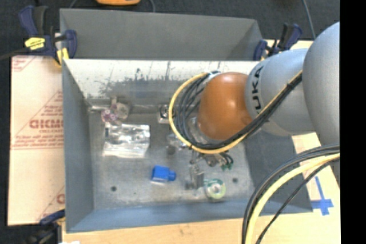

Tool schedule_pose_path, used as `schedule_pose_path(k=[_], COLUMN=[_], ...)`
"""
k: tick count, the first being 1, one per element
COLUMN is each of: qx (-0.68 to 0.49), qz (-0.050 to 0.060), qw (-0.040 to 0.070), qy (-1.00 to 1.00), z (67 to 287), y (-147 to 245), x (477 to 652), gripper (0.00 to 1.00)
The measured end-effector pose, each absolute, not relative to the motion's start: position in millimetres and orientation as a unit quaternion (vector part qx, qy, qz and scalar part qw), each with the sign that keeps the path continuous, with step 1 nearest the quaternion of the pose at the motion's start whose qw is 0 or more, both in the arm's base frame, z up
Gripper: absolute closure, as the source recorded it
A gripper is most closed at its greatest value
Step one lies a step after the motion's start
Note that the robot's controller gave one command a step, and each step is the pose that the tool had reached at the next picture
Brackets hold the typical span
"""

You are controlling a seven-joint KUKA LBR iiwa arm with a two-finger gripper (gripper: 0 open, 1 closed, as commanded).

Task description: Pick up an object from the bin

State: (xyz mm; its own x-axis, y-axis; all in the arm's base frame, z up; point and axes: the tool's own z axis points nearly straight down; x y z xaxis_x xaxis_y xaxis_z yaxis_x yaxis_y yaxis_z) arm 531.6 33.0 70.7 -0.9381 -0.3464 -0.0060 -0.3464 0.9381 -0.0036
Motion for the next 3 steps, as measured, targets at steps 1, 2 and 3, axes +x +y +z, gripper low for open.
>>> schedule_pose_path(k=[1,2,3], qx=[-0.364,-0.246,-0.235], qz=[-0.001,0.000,-0.002], qw=[0.007,0.003,0.001], qy=[0.931,0.969,0.972], z=[72,71,87], y=[36,6,-73], x=[482.2,524.0,504.7], gripper=[0.00,0.00,0.00])
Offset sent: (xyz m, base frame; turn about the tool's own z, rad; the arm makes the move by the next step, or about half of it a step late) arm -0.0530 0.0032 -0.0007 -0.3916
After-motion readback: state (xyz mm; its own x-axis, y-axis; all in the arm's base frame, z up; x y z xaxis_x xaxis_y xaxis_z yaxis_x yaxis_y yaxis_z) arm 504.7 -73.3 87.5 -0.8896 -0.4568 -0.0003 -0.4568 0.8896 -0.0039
